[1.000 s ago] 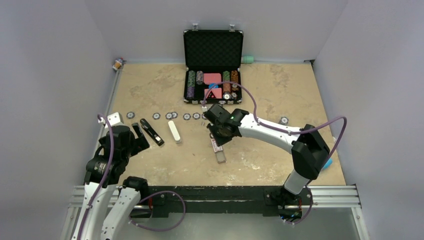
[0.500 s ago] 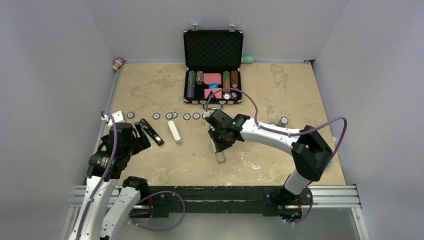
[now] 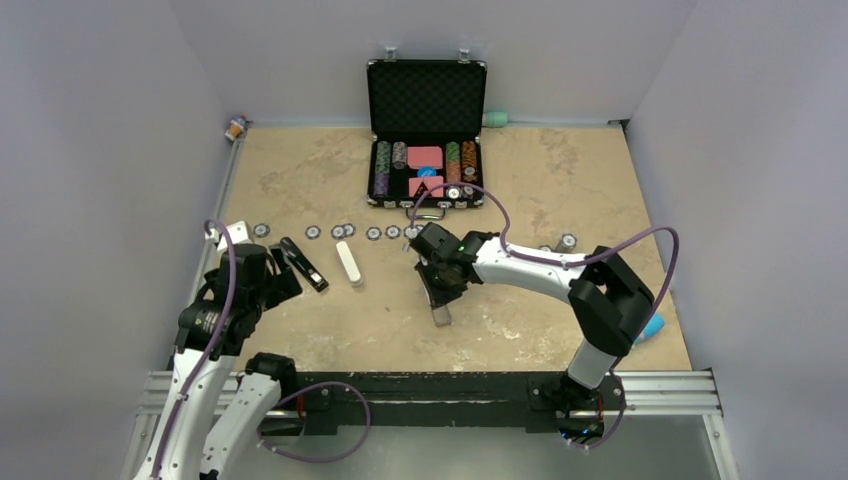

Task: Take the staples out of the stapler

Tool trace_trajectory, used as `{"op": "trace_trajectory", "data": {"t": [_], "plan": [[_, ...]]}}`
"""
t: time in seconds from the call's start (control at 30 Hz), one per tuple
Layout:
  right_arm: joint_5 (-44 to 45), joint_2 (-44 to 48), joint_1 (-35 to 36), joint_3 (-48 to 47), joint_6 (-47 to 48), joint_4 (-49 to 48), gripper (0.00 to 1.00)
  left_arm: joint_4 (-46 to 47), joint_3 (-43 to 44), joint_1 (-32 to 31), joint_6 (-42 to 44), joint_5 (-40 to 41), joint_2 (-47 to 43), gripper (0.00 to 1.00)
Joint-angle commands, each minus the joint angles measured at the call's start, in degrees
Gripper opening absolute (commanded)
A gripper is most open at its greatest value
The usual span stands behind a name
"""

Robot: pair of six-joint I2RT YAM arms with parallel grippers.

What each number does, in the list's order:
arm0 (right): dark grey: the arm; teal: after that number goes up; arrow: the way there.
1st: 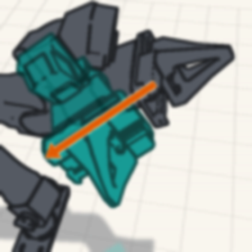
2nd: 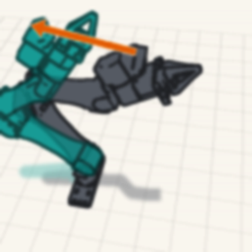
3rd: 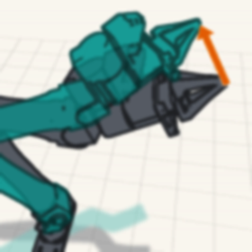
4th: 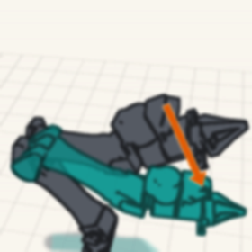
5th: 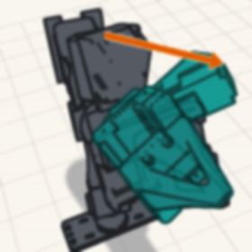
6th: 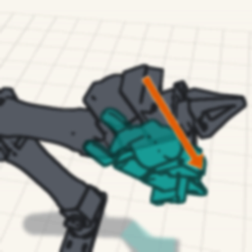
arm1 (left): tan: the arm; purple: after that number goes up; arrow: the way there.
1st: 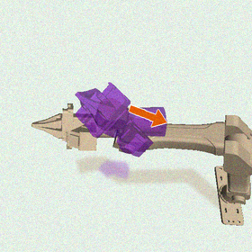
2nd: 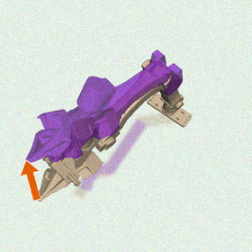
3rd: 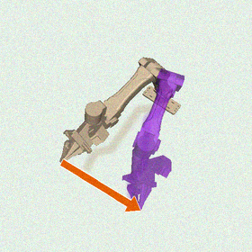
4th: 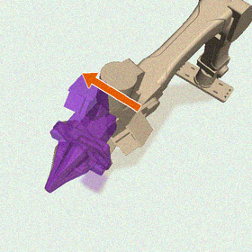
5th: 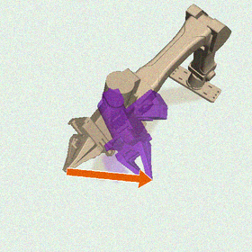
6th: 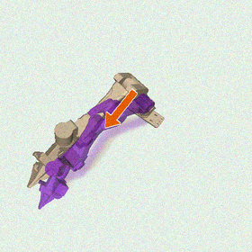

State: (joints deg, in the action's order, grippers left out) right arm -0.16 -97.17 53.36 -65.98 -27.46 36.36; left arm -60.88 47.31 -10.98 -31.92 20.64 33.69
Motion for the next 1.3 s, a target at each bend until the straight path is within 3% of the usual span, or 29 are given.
{"op": "trace_trajectory", "data": {"t": [0.0,1.27], "plan": [[-1.1,0.0,0.2,1.6,-1.3,-1.3,0.18,1.4,0.2,-0.5,-0.3,0.0,0.6,0.97],[3.9,-4.4,0.2,-0.6,-4.4,-2.4,0.19,1.0,0.3,-2.0,-0.8,0.1,1.0,0.99]]}}
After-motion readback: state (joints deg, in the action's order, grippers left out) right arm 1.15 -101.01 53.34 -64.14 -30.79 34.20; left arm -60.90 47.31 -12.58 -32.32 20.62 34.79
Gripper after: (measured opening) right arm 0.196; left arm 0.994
